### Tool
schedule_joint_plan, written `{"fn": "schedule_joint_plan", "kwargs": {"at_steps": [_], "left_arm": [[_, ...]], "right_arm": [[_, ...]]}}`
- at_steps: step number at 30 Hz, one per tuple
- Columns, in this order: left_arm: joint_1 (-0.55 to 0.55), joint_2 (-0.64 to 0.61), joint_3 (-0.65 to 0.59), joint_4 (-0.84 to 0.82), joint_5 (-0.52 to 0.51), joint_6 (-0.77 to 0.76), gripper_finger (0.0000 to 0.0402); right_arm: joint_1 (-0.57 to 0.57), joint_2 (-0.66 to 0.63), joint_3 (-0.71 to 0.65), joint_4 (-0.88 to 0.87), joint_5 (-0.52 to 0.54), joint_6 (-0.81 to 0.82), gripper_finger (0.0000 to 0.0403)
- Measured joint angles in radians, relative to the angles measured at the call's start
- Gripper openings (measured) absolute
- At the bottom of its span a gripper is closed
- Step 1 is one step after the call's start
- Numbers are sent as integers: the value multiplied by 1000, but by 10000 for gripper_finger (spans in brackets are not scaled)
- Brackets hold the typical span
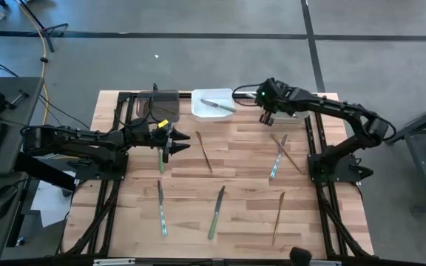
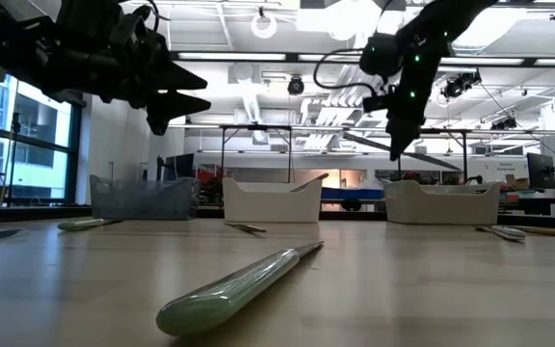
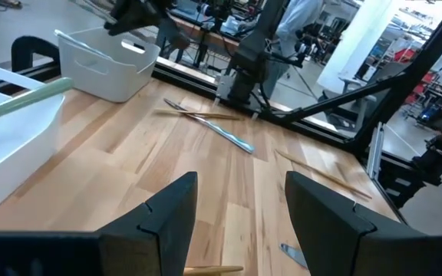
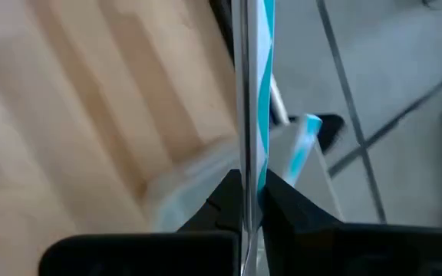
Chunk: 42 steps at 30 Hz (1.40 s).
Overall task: Sort silverware by color (type)
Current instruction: Put the blue patterned knife into the gray bin
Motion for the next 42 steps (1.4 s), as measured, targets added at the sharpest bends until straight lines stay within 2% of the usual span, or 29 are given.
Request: {"fn": "schedule_joint_plan", "kwargs": {"at_steps": [6,10,14,17,31,35,42], "left_arm": [[-31,0,0,0,1,0,191],[-50,0,0,1,1,0,191],[-62,0,0,8,2,8,191],[-62,0,0,8,2,4,191],[-62,0,0,9,-16,-1,191],[-62,0,1,10,-16,-1,191],[-62,0,1,10,-16,9,191]], "right_arm": [[-105,11,-9,13,23,15,3],[-147,11,-100,85,21,22,3],[-166,12,-196,235,68,13,4],[-182,12,-240,308,67,28,4],[-231,12,-334,400,73,101,8],[-230,12,-335,431,81,110,31],[-214,1,-290,404,122,126,107]]}}
